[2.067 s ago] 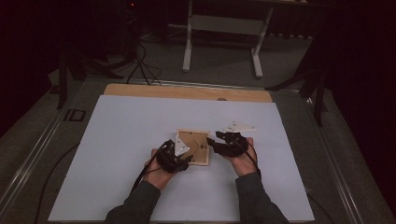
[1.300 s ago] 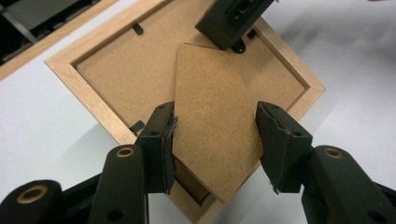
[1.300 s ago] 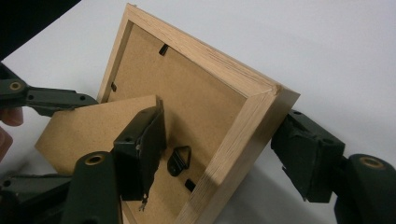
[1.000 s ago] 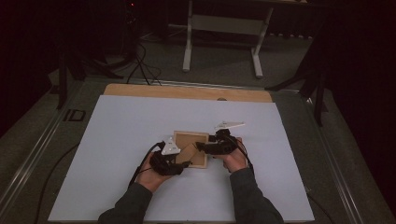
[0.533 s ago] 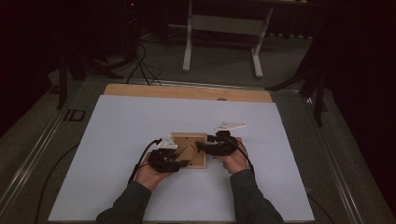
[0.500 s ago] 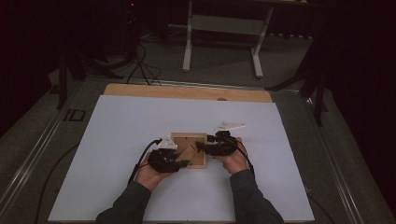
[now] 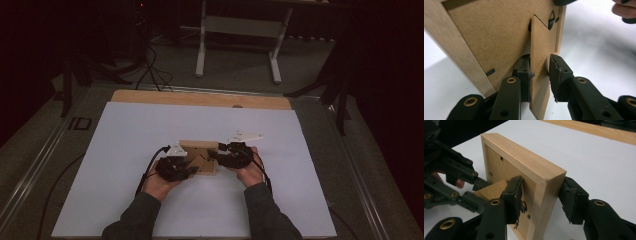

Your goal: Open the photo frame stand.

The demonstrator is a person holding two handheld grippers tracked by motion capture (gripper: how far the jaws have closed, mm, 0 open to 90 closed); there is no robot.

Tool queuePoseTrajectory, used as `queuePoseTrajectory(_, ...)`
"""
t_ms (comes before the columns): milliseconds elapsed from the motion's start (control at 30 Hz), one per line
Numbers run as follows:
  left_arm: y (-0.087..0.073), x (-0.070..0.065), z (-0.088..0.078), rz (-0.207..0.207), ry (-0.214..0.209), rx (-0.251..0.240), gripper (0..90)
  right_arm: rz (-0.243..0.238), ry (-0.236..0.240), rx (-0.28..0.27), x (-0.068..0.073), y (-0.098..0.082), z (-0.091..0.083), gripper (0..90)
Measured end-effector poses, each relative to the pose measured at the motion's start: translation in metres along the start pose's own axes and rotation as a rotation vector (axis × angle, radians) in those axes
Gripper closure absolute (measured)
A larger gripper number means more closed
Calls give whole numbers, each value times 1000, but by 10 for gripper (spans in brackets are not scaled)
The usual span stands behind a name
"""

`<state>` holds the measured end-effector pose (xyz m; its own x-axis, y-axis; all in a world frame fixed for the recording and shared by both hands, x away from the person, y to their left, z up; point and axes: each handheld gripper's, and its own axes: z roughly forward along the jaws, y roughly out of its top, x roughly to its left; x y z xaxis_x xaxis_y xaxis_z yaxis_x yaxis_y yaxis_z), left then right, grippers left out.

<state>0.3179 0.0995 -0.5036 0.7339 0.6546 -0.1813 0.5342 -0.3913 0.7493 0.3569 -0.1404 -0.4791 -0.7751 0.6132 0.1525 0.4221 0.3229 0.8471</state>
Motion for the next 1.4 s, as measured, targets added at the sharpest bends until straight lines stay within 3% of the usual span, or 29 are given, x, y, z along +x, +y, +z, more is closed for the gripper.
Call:
queuePoseTrajectory(200, 6, 4, 0, 11, 3, 0, 742, -13, -7, -12, 2, 0, 1, 540)
queuePoseTrajectory(367, 12, 7, 3, 37, 30, 11, 746, -16, -20, -28, 4, 0, 0, 547)
queuePoseTrajectory(867, 15, 18, 2, 7, 63, -7, 747, -85, -62, -35, 16, 2, 5, 563)
queuePoseTrajectory(1133, 10, 17, 0, 5, 44, -10, 750, -98, -37, -32, 20, 0, 1, 537)
queuePoseTrajectory(1400, -2, 19, -2, -63, -7, -43, 736, -90, 15, -19, 24, -5, -1, 489)
